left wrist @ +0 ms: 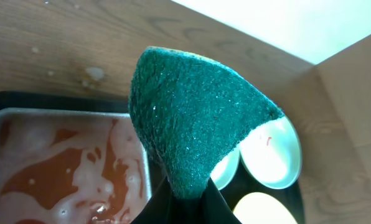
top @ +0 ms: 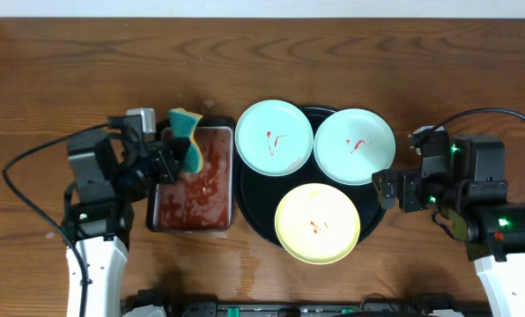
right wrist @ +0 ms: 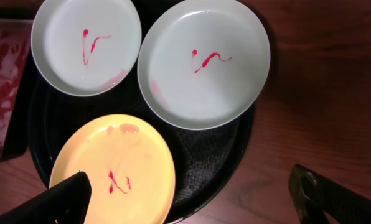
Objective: Clean dirty plates on tray and stack at the side
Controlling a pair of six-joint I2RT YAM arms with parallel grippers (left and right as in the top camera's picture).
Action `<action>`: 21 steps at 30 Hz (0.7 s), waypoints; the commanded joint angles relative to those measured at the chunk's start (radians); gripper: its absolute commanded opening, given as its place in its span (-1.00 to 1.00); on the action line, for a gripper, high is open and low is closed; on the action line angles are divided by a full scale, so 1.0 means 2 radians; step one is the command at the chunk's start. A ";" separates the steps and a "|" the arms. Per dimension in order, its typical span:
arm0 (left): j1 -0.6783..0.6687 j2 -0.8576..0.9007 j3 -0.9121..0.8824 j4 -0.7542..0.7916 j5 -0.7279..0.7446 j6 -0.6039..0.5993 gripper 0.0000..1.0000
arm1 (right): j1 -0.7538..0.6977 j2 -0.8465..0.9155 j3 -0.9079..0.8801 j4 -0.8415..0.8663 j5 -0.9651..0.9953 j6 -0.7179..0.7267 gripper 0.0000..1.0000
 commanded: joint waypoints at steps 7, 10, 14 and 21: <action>0.035 -0.004 -0.001 0.005 0.081 0.001 -0.85 | -0.004 0.001 0.010 -0.004 -0.006 -0.006 0.99; 0.035 -0.004 -0.001 0.007 0.081 -0.001 -0.85 | -0.004 0.001 0.010 -0.005 -0.006 -0.006 0.99; 0.035 -0.004 -0.001 0.007 0.081 -0.001 -0.85 | -0.004 0.001 0.010 -0.004 -0.006 -0.006 0.99; 0.035 -0.004 -0.001 0.007 0.081 -0.001 -0.86 | -0.004 0.001 0.010 -0.004 -0.006 -0.006 0.98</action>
